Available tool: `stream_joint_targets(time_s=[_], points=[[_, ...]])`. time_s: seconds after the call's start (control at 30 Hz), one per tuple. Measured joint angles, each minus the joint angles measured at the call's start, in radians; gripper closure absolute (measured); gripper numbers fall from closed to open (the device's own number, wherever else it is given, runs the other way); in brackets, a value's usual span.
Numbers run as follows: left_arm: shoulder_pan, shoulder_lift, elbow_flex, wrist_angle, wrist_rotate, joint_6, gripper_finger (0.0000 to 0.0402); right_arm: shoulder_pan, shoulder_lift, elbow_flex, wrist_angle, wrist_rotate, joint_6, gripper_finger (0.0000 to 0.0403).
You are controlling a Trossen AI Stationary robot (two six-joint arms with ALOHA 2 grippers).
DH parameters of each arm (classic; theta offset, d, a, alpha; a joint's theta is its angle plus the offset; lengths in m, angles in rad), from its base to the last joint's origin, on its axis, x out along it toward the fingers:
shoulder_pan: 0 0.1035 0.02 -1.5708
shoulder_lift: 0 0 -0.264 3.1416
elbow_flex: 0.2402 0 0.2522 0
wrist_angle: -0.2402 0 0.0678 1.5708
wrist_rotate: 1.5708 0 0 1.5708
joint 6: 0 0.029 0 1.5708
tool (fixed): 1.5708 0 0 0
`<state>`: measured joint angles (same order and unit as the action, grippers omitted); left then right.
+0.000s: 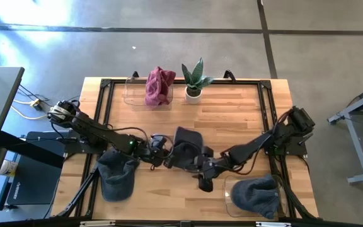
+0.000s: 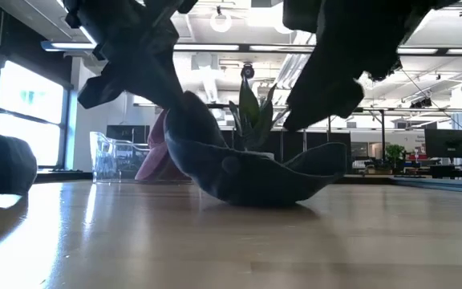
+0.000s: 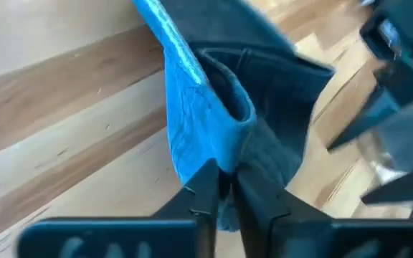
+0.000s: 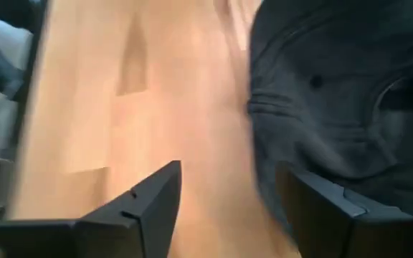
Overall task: Pick & Place hat
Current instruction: Put the top blue cap into the bottom transparent bin
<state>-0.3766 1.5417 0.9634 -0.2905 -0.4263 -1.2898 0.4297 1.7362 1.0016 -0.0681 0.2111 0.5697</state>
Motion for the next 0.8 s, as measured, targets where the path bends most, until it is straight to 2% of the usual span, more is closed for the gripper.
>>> stream_joint_targets(time_s=[0.1,0.23,0.37,0.5,0.63,0.8], points=[[0.022,0.000,0.000,-0.024,0.053,-0.002,0.0320,-0.003,0.040,0.000,0.019,0.050,-0.059,0.0172],[0.069,-0.022,0.000,-0.104,0.182,0.007,0.0259,-0.006,0.084,0.000,0.033,0.099,-0.133,0.0171],[0.082,-0.072,0.001,-0.146,0.264,0.027,0.0219,-0.014,0.119,0.000,0.032,0.120,-0.201,0.0171],[0.075,-0.124,0.002,-0.162,0.282,0.025,0.0213,-0.027,0.151,0.000,0.037,0.155,-0.265,0.0184],[0.038,-0.171,0.004,-0.146,0.264,0.029,0.0219,-0.046,0.173,0.000,0.049,0.184,-0.310,0.0220],[-0.030,-0.166,0.000,-0.115,0.225,0.098,0.0224,-0.076,0.173,0.000,0.093,0.082,-0.376,0.0296]])
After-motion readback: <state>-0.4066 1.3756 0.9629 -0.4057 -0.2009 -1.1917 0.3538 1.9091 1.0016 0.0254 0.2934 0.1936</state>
